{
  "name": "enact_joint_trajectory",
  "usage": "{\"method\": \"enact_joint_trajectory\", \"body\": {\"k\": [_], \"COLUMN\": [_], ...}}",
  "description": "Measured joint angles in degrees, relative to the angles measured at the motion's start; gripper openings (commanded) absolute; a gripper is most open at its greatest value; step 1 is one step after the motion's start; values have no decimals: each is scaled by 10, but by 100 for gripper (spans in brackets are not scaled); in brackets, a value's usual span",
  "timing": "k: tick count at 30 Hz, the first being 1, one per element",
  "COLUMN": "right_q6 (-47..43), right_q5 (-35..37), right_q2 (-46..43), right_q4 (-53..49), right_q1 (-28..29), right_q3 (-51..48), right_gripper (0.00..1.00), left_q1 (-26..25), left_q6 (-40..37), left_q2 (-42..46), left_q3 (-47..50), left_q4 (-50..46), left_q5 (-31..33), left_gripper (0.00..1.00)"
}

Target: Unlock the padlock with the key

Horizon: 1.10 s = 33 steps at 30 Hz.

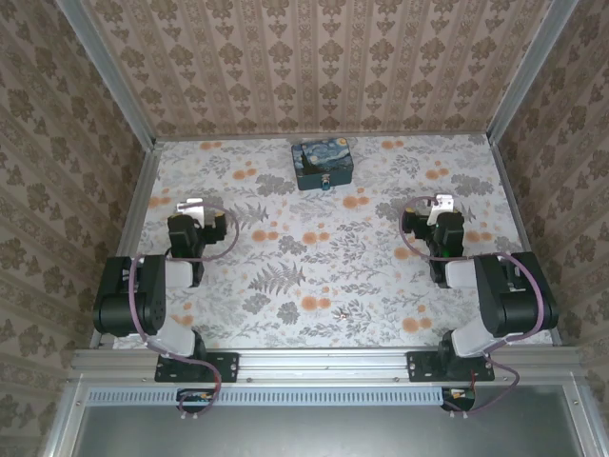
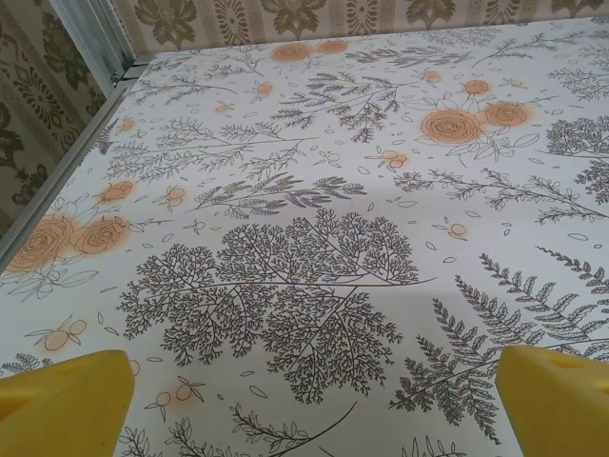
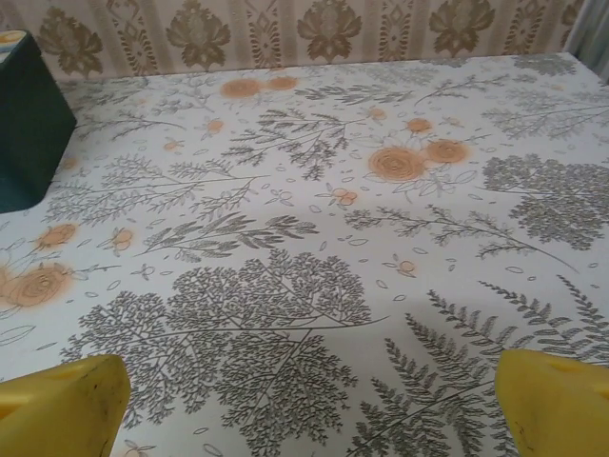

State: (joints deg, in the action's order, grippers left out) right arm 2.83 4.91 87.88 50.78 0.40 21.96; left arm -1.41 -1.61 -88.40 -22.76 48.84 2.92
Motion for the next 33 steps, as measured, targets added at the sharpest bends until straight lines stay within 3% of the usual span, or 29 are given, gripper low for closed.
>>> {"method": "enact_joint_trajectory", "body": {"k": [33], "right_q6": [4], "right_q5": [-10], "right_q2": [-7], "right_q4": [-14], "right_q1": [-3], "right_q3": [2], "right_gripper": [100], "left_q1": [4], "left_q6": [0], "left_q2": [9], "left_q3": [0], "left_q4": [-15], "left_q5": [-8], "left_gripper": [100]}}
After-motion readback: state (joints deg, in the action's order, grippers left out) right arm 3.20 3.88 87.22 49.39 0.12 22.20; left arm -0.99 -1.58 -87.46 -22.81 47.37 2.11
